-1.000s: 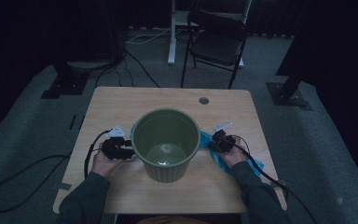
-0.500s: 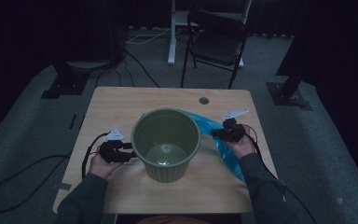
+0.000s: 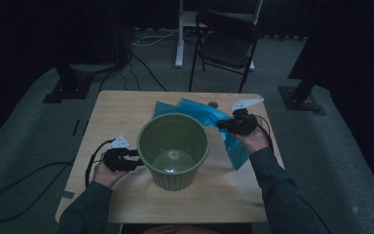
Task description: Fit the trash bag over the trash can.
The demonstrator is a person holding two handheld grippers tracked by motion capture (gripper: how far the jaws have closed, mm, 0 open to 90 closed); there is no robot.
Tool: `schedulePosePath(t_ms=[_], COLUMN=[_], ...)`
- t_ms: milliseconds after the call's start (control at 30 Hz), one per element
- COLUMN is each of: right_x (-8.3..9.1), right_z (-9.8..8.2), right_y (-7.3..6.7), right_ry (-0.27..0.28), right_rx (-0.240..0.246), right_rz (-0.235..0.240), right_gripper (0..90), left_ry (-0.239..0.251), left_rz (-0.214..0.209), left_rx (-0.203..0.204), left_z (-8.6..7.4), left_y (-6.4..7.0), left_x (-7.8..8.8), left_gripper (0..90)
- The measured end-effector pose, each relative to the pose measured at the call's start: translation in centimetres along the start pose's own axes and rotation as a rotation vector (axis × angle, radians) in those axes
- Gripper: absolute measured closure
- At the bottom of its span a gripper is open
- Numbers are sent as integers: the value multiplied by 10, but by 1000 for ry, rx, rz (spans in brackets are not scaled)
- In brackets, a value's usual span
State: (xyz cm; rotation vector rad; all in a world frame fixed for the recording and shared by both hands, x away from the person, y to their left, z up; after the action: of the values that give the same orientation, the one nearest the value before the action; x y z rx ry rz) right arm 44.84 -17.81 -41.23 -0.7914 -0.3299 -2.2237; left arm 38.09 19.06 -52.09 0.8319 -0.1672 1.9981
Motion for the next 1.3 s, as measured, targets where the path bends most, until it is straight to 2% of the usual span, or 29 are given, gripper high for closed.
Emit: schedulePosePath(t_ms=[333,633,967,1300], right_x=[8,17,22,15], right_z=[24,46,71,95], right_y=[-12,-23,-43,-70], right_ry=[19,38,53,61], right_rx=[48,92,141,200], right_rz=[23,39,61,109], right_gripper=[895,895,896,896], left_ry=[-1,9,28,28], left_rz=[0,-31,-50,-56], left_rx=[0,-8,-23,-35], left_z=[1,7,18,19], left_y=[2,9,15,18], left_x=[-1,-7,-17,-18], left_gripper=[470,470,469,463])
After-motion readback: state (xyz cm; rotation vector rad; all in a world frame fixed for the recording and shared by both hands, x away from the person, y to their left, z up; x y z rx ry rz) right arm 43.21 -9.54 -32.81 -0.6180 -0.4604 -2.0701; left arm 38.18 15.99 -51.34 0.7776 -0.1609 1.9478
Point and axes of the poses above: each handheld gripper's, and its own axes: x roughly backward along the jaws, z roughly out of its top, y roughly to its right, the point moved 5 cm from there along -x, roughly forward along the jaws, and after that the axes turned 6 degrees about -z, right-handed, at the moved point
